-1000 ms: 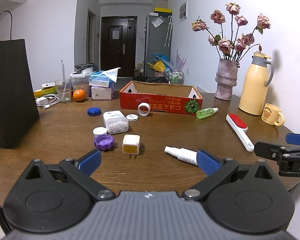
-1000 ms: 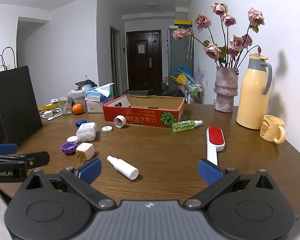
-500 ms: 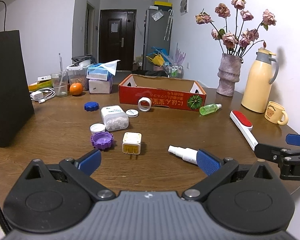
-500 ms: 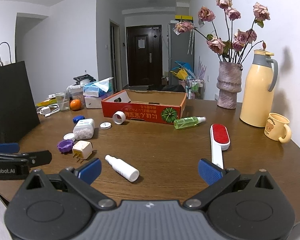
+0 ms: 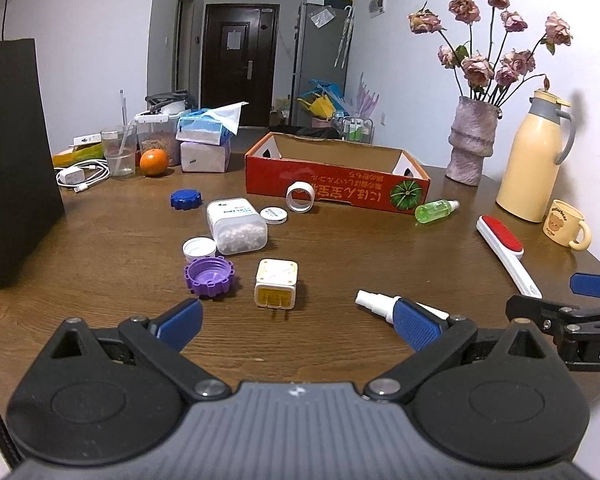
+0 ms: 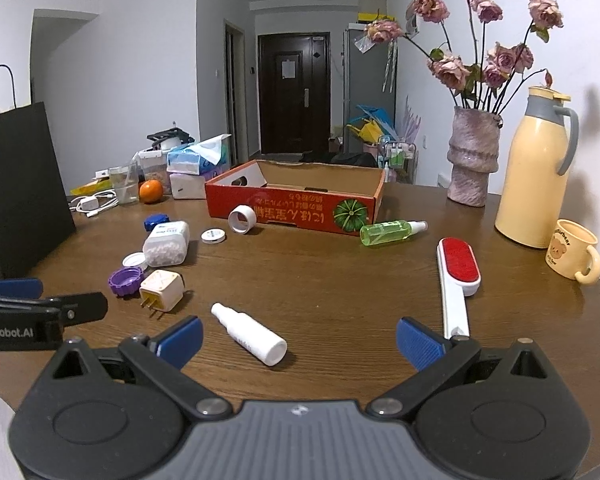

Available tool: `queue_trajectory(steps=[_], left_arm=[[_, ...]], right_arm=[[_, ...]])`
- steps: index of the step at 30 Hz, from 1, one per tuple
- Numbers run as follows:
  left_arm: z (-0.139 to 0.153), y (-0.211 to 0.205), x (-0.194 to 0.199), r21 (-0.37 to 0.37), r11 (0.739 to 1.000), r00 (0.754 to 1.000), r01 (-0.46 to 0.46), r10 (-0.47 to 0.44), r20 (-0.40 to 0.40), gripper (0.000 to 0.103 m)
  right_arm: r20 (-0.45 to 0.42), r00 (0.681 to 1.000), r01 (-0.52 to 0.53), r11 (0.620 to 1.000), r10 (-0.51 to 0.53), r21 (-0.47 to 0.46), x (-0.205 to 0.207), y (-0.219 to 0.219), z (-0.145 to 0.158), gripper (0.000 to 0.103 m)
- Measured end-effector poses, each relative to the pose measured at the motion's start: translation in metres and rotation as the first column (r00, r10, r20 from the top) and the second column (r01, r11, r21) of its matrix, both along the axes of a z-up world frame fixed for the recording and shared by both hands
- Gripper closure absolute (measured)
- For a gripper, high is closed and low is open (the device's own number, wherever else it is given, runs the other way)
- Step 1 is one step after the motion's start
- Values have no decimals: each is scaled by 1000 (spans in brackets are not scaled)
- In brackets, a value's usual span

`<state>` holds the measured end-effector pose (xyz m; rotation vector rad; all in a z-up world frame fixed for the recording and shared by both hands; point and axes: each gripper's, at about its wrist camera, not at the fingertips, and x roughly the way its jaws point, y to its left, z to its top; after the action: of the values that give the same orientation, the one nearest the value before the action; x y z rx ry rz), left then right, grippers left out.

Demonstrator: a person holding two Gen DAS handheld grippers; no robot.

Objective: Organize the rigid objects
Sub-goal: 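Close the right tool on the white spray bottle while the left tool nears the charger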

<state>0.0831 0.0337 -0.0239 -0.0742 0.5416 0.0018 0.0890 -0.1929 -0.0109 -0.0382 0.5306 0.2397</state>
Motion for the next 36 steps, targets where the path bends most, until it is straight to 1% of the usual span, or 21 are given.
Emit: queue_trajectory(steps=[14,28,33,36], left_arm=[[-15,18,35,-18,1000,998,-21,20,-57,0],[-34,34,69,-26,999,992,-42,38,-121,0],[-42,39,81,-30,998,988,-50,45,-147,0],[-46,41,88,-32,998,986,-53,47,-163,0]], right_arm=[[-64,998,-23,1000,21,-21,35,19,-14,0],[-150,988,-59,996,49,-64,73,44,-37,0],[-190,980,-69,995,53,-77,88,48,-49,2],[-214,975,-83,992,62,-91,96,52,-57,6]])
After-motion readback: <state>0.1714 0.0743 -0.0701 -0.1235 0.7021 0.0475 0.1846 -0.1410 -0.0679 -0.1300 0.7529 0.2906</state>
